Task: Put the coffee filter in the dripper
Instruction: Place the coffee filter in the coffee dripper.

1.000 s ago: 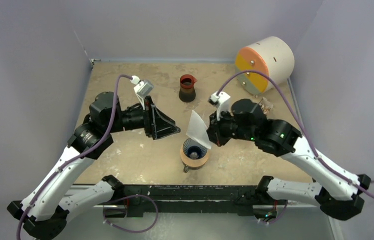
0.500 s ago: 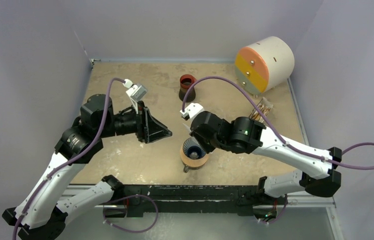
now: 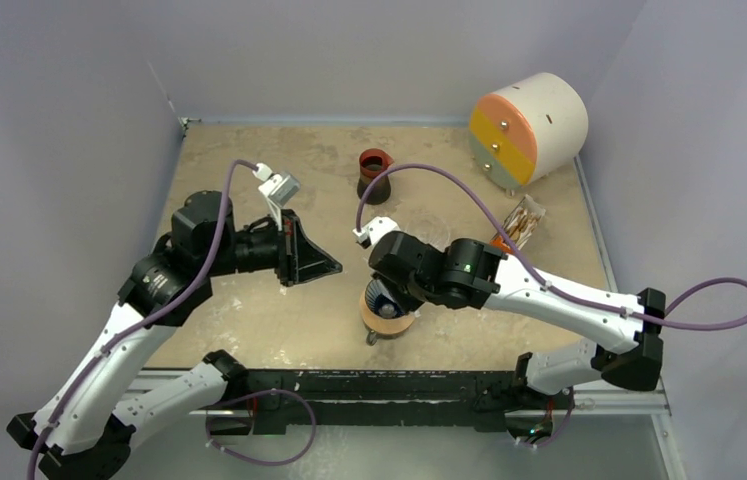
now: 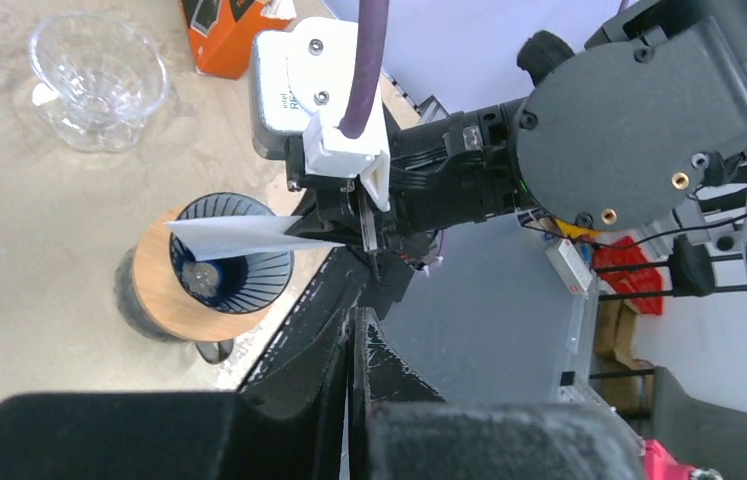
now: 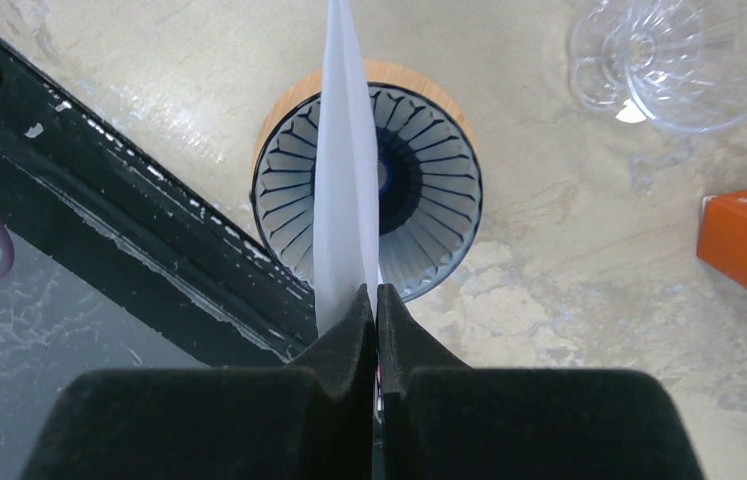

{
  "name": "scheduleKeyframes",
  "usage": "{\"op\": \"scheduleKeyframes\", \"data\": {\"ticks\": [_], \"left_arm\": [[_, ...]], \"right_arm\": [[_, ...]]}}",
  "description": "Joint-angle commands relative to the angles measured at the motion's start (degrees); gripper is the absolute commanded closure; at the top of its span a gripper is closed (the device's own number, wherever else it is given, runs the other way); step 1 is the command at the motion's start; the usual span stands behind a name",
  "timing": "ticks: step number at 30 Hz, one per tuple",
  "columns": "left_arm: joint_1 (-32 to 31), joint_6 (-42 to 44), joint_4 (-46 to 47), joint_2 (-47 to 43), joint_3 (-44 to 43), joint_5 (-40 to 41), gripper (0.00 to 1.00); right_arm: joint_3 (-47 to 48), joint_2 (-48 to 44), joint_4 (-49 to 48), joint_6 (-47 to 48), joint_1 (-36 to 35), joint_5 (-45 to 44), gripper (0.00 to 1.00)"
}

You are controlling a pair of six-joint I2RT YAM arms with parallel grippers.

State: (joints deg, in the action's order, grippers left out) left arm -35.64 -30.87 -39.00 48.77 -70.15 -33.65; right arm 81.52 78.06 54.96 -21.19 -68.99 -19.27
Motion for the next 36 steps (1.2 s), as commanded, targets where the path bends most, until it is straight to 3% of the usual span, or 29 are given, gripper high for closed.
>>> {"op": "scheduleKeyframes", "data": {"ticks": [1,13,23,36], "left_arm": [[0.21,-5.2,8.13,1.7,4.81,-3.28,1.0],[-1.43,-20.11,22.4,5.9,14.5,2.87,1.0],[-4.64,-24.36,20.7,11.72,13.17,9.12,1.0],[-8.46,-23.3,14.15,14.84,10.13,14.3,1.0]], "right_arm": [[-1.84,-0.15,-2.1,-4.87,-0.13,3.0,1.0],[-5.76,-2.64,-7.84,-7.16,-0.17,0.15,1.0],[-7.63,-4.75,-9.85,-7.17,-0.17,-0.42,1.0],[-9.17,-3.71,-9.7,-9.25,-0.18,-1.52,1.0]]}}
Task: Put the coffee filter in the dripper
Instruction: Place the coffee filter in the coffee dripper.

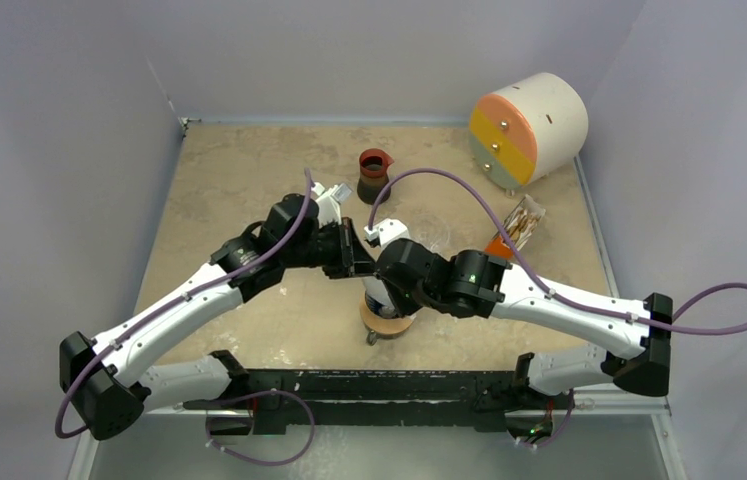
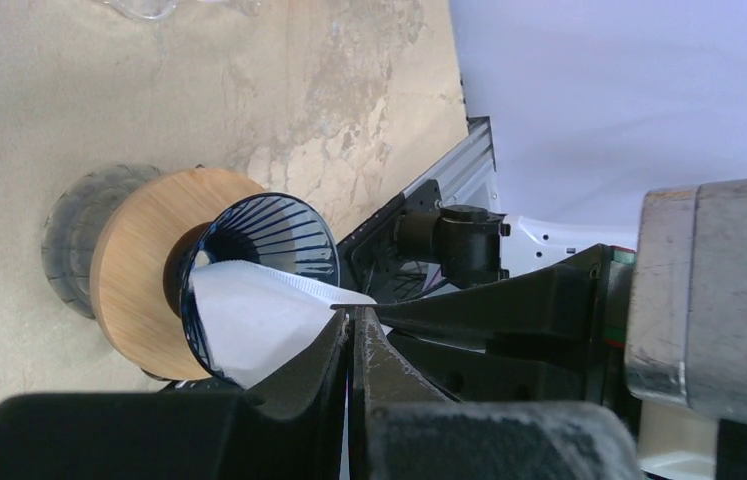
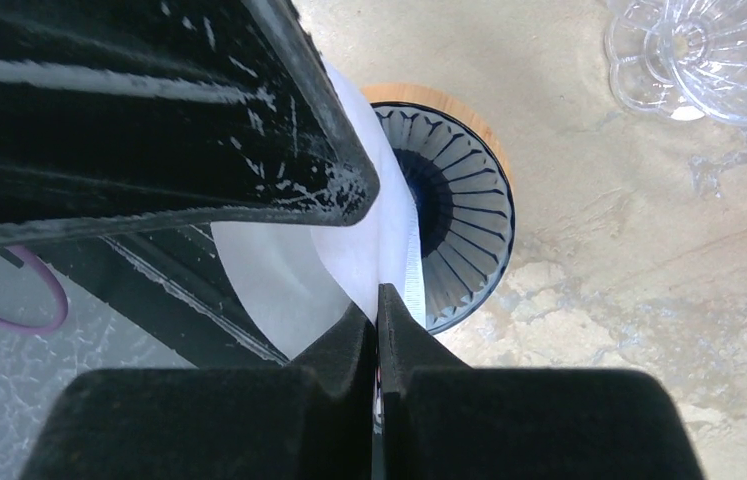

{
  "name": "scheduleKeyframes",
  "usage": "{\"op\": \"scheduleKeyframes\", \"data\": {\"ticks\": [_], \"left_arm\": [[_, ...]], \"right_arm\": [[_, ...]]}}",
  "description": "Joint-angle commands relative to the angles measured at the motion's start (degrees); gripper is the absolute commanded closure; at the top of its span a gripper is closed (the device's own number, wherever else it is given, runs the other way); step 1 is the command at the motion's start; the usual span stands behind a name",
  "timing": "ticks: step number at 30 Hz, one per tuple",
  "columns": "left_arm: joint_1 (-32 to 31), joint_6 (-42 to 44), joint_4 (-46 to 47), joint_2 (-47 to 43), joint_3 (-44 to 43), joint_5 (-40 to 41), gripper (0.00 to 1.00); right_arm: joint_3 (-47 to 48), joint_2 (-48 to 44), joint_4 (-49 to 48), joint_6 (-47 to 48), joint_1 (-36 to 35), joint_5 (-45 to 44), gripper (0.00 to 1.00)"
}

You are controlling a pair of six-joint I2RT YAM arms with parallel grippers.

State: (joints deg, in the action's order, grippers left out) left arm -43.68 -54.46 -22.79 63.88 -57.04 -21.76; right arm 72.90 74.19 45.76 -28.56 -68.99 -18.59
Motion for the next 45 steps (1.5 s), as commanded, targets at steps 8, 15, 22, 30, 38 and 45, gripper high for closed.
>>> {"op": "scheduleKeyframes", "data": {"ticks": [8,15,22,30,38,45], "left_arm": [[-0.81,0.32,-2.94,-2.55,-2.08,3.08,1.0],[-1.15,-0.2,-2.98,-3.58,-1.25,3.28,1.0],[-1.5,-0.22,-2.97,-3.77,-1.07,3.22,1.0],[-2.24,0.14,-2.33,-1.54,-1.67,2.52,1.0],[-3.57,0.14,-2.09,0.4,-2.54,2.07,1.0],[-4.3,0.83,-4.75,0.43,-4.18,4.06,1.0]], "right_arm": [[-0.57,0.85,1.1,-4.66,-0.13,-4.45,1.0],[-0.48,1.68,0.69,-5.83,-0.15,-4.2,1.0],[0.2,2.23,1.01,-6.34,-0.16,-3.54,1.0],[-0.8,0.27,-1.74,-4.9,-0.24,-1.34,1.0],[-0.56,-0.48,-1.8,-4.51,-0.26,-1.32,1.0],[-0.23,0.71,-0.73,-4.66,-0.33,-2.88,1.0]]}}
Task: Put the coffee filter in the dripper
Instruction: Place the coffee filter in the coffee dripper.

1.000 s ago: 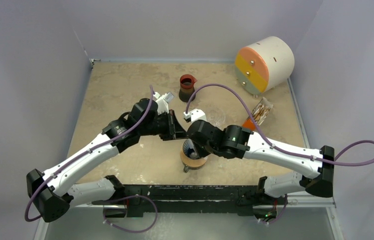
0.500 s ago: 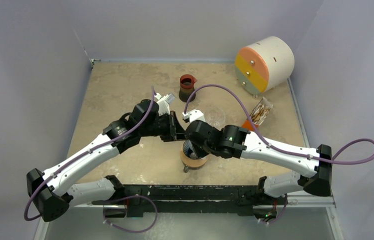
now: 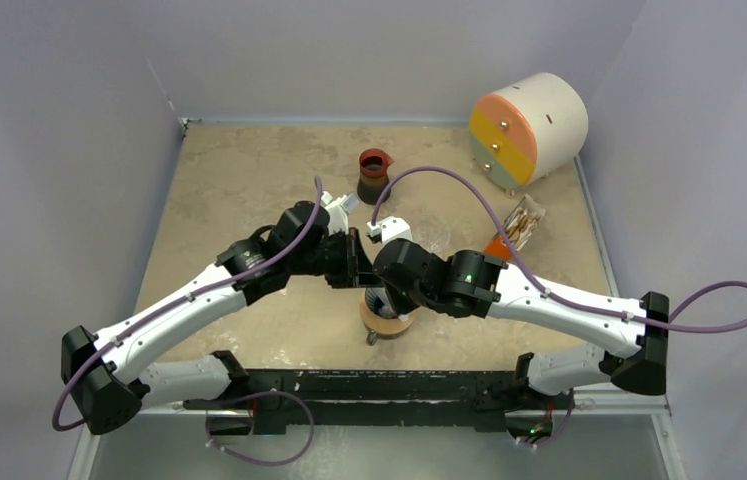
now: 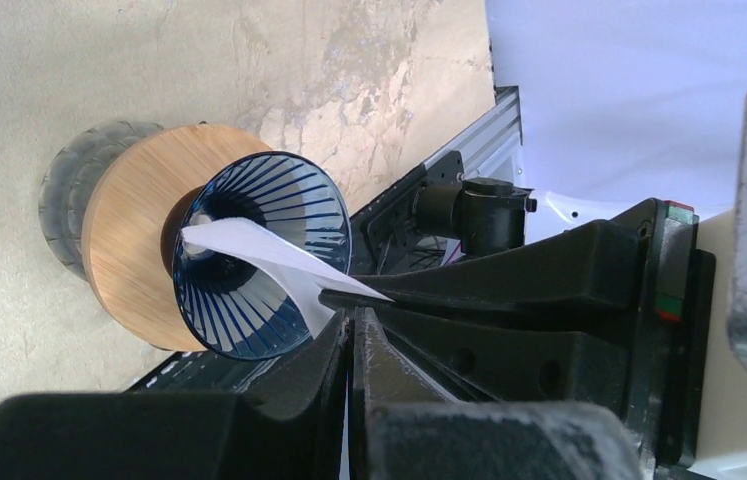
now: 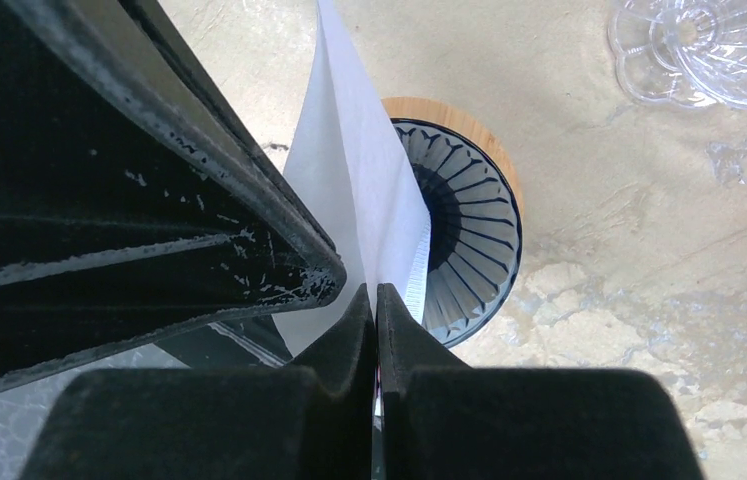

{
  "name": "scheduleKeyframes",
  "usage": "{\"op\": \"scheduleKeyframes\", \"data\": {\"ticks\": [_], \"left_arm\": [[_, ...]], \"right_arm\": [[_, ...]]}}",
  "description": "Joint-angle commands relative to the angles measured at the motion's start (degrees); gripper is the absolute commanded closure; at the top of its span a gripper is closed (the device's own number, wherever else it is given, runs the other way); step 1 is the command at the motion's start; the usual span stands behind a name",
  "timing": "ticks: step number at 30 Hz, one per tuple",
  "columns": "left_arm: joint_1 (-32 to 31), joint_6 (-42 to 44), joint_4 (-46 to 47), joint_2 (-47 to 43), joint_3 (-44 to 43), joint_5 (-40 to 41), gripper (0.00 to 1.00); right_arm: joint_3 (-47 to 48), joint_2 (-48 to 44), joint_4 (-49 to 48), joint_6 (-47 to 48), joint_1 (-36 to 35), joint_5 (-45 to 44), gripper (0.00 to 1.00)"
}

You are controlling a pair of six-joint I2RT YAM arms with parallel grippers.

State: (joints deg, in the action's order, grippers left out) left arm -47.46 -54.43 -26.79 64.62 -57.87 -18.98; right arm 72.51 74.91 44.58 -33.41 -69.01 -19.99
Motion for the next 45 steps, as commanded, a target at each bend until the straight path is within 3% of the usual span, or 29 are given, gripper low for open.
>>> {"op": "scheduleKeyframes", "data": {"ticks": [1,15,27,45], "left_arm": [[-0.61,0.78,-1.12,-0.29,-3.55,1.66,1.0],[-3.31,0.94,-7.83,4.42,-8.37,9.28,1.0],[-9.01,1.23,-16.23,9.05,-13.0,18.77,1.0],[-12.28,-0.23,-20.17,14.42,-16.6,24.01,1.0]], "right_arm": [[0.17,0.17,0.43,0.11,-0.33,-1.54,1.0],[1.2,0.49,0.03,-1.33,-1.6,-3.73,1.0],[-2.03,-4.22,-2.56,-8.27,-2.13,-9.0,1.0],[-11.07,-8.57,-10.77,-14.12,-2.48,-3.78,1.0]]}}
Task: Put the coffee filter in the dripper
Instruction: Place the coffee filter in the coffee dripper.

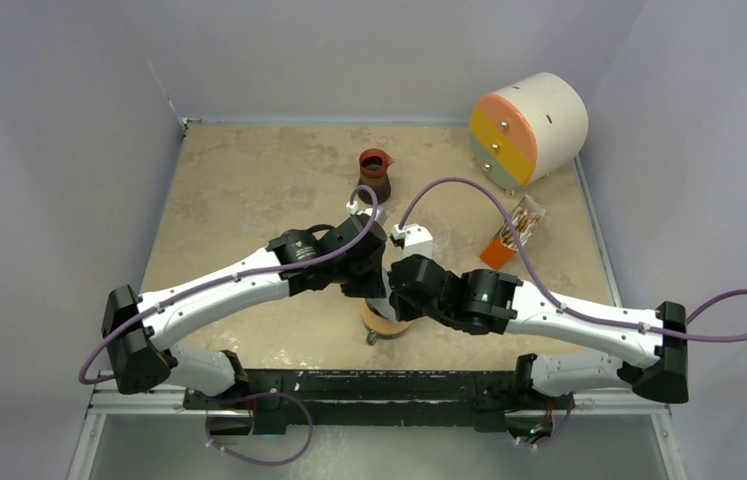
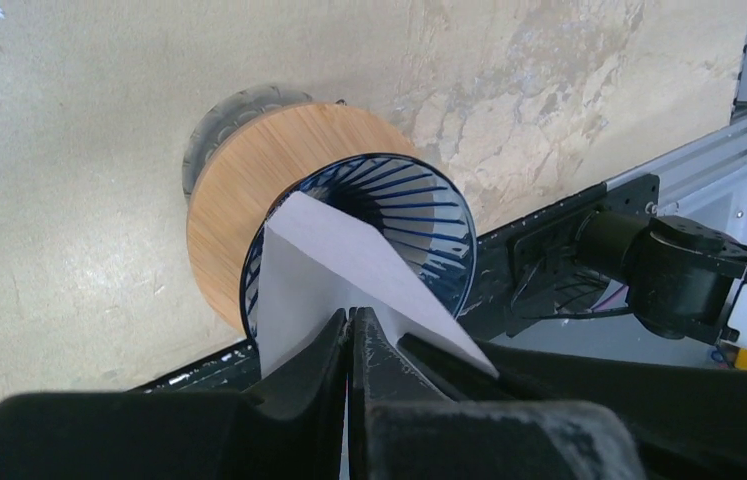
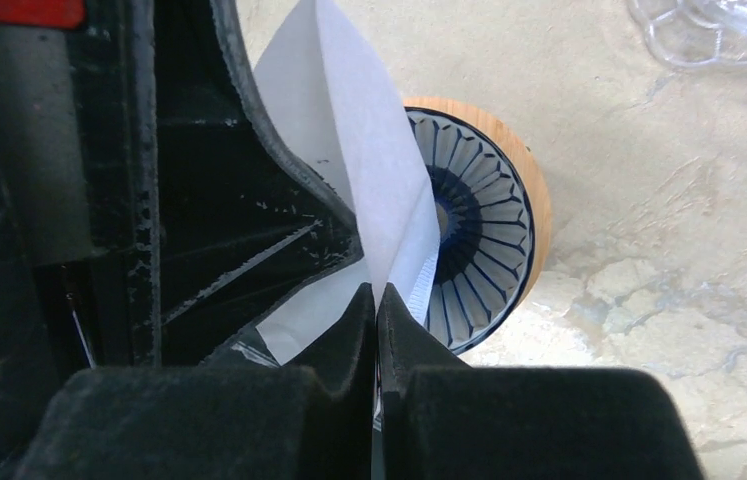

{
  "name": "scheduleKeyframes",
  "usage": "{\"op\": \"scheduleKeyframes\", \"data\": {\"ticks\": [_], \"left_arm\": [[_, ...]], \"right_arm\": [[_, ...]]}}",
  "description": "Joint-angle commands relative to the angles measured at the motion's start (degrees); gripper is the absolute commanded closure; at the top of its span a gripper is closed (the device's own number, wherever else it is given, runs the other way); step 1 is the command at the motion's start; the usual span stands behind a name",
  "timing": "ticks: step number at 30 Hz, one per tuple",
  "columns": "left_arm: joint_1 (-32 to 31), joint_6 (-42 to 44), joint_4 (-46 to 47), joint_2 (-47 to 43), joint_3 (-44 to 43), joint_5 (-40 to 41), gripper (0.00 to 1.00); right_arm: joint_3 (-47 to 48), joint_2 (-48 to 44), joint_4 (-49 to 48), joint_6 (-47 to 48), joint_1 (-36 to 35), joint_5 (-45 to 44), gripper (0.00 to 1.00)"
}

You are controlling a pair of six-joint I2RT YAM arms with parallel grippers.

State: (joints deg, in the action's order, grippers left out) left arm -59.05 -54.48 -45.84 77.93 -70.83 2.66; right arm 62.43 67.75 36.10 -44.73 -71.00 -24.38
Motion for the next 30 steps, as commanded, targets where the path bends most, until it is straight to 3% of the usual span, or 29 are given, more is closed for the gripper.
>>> {"op": "scheduleKeyframes", "data": {"ticks": [1,19,30], "left_arm": [[-0.78,-0.19,-1.26,1.49,-4.03,2.62,1.0],[-2.4,1.11,-5.9,8.59,-8.86,5.78,1.0],[-2.39,1.83,-7.39,10.81,-9.39,6.14,1.0]], "right_arm": [[-1.32,-1.58,-2.55,-3.22,-0.54,0.82,1.0],[-2.85,-3.62,-2.93,-7.95,-0.63,-1.7,1.0],[-3.5,-6.49,-1.64,-8.8,-0.57,-2.75,0.87]]}}
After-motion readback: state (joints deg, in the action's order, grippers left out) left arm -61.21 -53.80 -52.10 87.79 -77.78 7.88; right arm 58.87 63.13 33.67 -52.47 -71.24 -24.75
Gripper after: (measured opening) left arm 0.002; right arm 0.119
